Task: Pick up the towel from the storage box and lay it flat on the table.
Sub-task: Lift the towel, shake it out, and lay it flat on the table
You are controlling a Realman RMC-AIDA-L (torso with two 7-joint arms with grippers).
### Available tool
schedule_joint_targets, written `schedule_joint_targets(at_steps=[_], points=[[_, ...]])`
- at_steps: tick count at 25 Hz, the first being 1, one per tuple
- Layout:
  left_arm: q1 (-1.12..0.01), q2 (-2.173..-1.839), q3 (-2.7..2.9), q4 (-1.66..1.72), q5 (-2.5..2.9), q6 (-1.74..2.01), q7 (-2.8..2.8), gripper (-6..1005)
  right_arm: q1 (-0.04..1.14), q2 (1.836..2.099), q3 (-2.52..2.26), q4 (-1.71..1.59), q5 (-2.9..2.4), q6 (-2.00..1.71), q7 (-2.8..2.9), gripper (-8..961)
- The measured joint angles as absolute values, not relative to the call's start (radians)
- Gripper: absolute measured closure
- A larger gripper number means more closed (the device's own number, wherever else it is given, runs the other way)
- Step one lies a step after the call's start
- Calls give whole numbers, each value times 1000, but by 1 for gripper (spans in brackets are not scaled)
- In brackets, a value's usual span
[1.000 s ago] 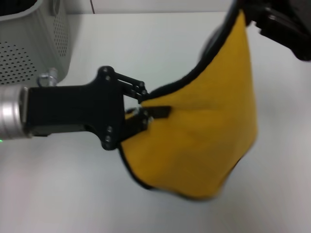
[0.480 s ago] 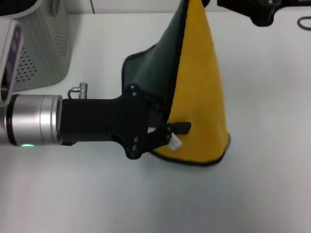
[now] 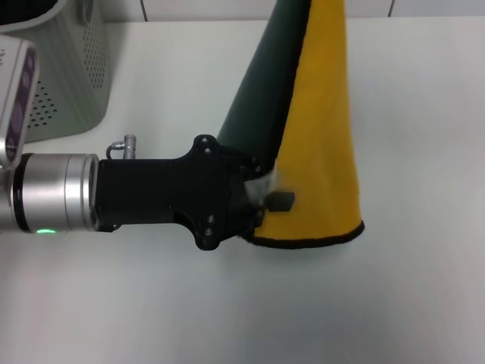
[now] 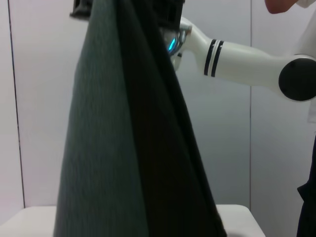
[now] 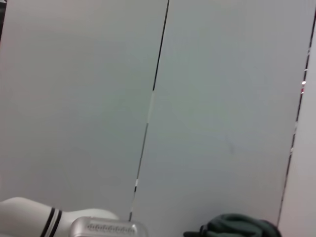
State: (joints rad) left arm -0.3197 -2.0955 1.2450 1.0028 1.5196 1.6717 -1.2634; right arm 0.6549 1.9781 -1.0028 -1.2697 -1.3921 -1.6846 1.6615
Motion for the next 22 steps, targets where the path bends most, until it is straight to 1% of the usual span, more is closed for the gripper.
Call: schedule_joint_targets(at_steps=[6, 22], points=[[-323, -2093, 1235, 987, 1522, 1667, -1263, 807, 630, 1976, -959, -1316, -1362, -1690, 1663, 926], [-328, -2092, 1230, 968, 1523, 1667, -1250, 808, 614, 1968, -909, -1338, -1329, -1699, 1664, 918]])
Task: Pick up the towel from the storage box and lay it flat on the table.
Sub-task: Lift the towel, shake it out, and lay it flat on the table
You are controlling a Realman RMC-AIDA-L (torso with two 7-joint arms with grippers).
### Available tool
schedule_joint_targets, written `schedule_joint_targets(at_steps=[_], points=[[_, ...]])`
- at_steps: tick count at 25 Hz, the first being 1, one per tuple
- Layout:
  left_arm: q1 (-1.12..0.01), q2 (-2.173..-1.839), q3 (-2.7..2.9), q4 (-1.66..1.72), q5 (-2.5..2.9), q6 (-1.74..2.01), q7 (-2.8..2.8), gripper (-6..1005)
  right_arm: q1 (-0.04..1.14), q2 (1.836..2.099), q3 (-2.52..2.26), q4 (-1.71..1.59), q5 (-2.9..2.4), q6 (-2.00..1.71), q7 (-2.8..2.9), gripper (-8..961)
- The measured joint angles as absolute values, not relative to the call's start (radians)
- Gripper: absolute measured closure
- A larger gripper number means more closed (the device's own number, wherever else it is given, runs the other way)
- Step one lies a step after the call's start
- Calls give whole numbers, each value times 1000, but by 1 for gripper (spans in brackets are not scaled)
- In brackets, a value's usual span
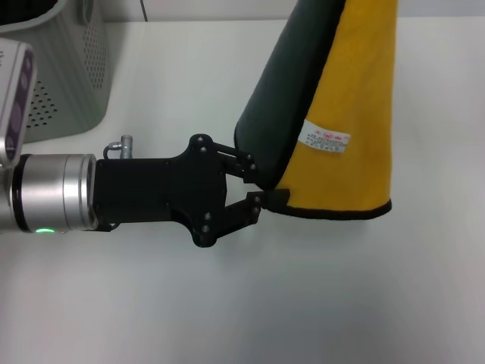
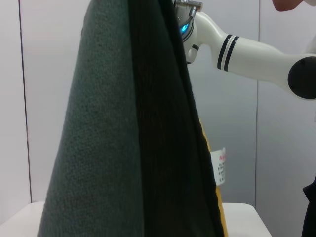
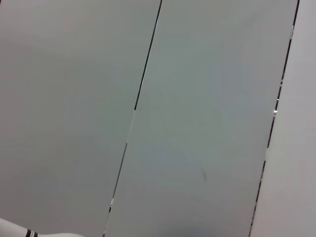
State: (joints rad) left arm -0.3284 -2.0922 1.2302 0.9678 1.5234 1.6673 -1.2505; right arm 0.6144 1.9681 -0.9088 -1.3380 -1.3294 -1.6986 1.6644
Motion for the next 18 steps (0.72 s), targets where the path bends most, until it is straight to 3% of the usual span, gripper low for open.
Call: schedule_joint_targets(at_steps=[18], points=[[-388, -2087, 1230, 908, 1559, 1677, -1311, 823, 586, 1967, -884, -1330, -1291, -1730, 1664, 908]])
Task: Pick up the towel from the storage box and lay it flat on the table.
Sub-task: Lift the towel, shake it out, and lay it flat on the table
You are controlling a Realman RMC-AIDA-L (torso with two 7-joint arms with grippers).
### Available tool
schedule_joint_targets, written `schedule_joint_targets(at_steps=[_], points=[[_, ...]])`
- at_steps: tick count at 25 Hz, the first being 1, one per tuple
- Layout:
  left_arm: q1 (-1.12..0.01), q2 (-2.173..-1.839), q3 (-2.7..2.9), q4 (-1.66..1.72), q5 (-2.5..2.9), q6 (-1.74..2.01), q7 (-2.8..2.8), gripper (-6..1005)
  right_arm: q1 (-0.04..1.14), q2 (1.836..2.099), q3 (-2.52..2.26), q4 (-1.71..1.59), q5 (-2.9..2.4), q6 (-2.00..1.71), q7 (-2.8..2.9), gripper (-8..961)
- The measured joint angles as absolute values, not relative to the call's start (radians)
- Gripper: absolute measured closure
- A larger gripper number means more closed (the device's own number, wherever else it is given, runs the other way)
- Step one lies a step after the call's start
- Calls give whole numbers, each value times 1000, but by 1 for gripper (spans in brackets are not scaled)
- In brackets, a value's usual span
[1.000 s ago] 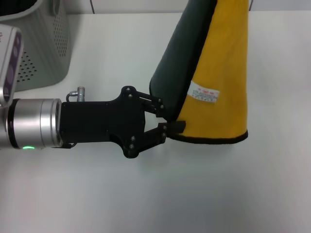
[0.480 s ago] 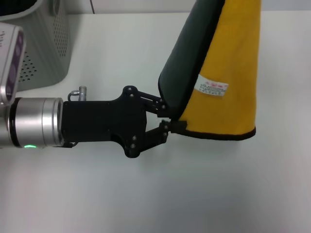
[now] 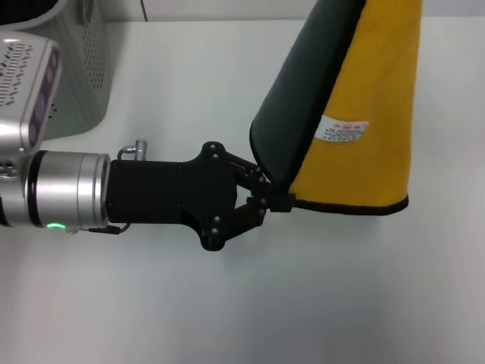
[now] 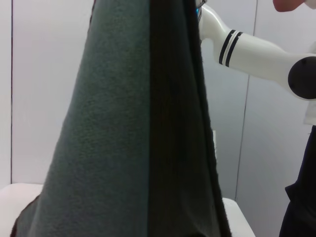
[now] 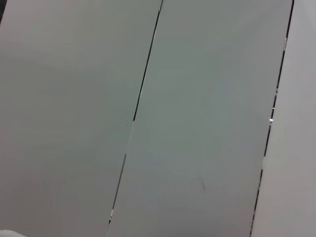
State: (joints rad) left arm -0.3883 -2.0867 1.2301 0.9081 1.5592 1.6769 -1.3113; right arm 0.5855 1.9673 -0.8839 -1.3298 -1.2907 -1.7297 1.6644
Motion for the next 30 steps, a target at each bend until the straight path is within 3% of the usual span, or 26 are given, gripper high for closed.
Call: schedule_joint_targets(at_steps=[2, 7, 17, 25, 30], points=[[-393, -2087, 1230, 897, 1552, 1678, -1312, 824, 578, 1967, -880, -1329, -1290, -1733, 1664, 907], [-394, -2085, 1229, 887, 1521, 1690, -1328, 955, 565, 1971, -880, -1330, -1290, -1737, 1664, 904], [-393, -2076, 1187, 886, 1503, 1716, -1486, 984, 522, 1983, -881, -1310, -1303, -1744, 1661, 899], [-378, -2077, 981, 882, 1492, 1866, -1562, 984, 490, 1976, -885, -1087, -1325, -1768, 1607, 895], [-387, -2067, 916, 871, 1486, 1872, -1601, 985, 491, 1992, -893, -1050, -1342, -1762, 1585, 892]])
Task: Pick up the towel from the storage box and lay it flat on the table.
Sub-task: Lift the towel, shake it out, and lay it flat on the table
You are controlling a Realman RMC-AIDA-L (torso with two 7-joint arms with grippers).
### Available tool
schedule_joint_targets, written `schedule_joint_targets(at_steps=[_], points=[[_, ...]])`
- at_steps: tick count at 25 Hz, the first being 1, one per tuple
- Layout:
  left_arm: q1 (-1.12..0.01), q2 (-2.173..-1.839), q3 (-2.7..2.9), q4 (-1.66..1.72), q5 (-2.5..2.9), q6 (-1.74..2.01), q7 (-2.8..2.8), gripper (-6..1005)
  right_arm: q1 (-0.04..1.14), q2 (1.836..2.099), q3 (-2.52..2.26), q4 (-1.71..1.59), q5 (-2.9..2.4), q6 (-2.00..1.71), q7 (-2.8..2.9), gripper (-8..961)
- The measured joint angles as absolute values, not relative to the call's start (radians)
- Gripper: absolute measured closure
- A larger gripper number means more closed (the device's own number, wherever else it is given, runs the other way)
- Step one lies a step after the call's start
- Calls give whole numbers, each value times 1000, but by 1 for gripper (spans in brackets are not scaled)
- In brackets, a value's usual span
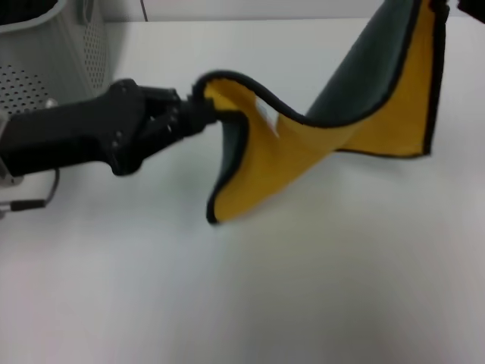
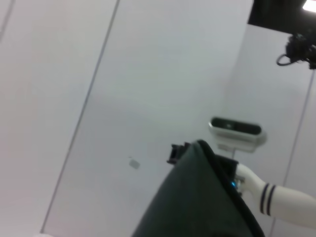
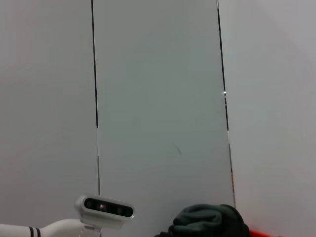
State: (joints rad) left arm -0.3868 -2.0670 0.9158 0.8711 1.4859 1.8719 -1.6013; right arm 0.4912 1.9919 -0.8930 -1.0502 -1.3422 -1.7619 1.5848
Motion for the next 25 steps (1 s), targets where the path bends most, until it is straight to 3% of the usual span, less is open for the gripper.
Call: schedule_joint_targets(at_steps=[9, 15, 19, 25], points=[[-388, -2032, 868, 907, 1392, 1907, -1607, 985, 531, 2003, -896, -1050, -1351, -1715, 1575, 887], [-304, -2001, 875, 944, 1366, 2030, -1596, 985, 408, 2025, -996, -1029, -1281, -1816, 1580, 884], [-245, -1999, 874, 984, 1371, 2032, -1568, 984, 366, 2020, -1045, -961, -1216, -1790, 1517, 882], [-357, -1994, 797, 943, 1471, 2002, -1565, 984, 491, 1986, -1007, -830, -1222, -1697, 1427, 879]])
